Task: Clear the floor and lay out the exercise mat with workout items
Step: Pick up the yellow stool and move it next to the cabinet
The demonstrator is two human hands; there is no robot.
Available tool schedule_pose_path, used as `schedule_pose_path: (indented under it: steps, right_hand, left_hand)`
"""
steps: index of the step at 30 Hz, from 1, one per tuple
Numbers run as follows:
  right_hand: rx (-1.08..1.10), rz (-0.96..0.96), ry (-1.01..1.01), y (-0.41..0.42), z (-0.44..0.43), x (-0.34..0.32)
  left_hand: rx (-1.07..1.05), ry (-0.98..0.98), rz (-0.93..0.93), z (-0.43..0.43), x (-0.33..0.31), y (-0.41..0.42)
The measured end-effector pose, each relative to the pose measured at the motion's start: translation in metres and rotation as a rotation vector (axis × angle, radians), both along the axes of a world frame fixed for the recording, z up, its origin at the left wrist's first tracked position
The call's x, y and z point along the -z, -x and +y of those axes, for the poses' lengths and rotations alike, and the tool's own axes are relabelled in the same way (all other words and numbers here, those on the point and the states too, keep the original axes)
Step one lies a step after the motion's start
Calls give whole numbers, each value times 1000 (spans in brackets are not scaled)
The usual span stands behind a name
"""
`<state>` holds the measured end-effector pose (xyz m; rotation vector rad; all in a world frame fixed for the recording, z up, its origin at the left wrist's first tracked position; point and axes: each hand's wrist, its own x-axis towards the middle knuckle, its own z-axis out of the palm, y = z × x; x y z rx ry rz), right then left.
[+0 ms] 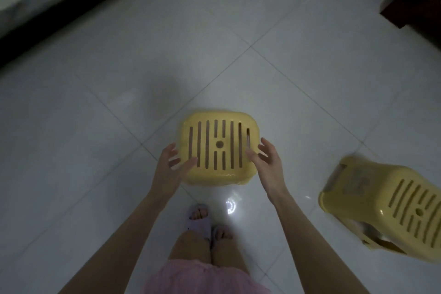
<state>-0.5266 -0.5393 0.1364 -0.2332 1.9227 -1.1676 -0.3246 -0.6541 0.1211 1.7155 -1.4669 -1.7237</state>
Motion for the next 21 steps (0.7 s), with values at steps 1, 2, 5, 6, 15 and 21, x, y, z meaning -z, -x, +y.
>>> schedule_pose_path:
  steps: [1, 2, 5, 6, 15, 21]
  right_hand:
    - [1, 5, -5, 4, -3, 22]
    - [-1, 13, -25, 8, -5, 42]
    - [-18, 60, -58, 17, -5, 101]
    - [-30, 70, -62, 21, -7, 119]
    - [-119, 160, -56, 45, -15, 209]
    - [-125, 226, -26, 40, -22, 194]
  left_hand:
    - [-8, -1, 2, -5, 22, 3]
    - [-15, -6, -2, -8, 42, 6]
    - [-6, 2, -24, -10, 102, 10]
    - [9, 12, -32, -12, 119, 12]
    - [4, 91, 5, -30, 207, 13]
    - [-55, 135, 34, -38, 189, 6]
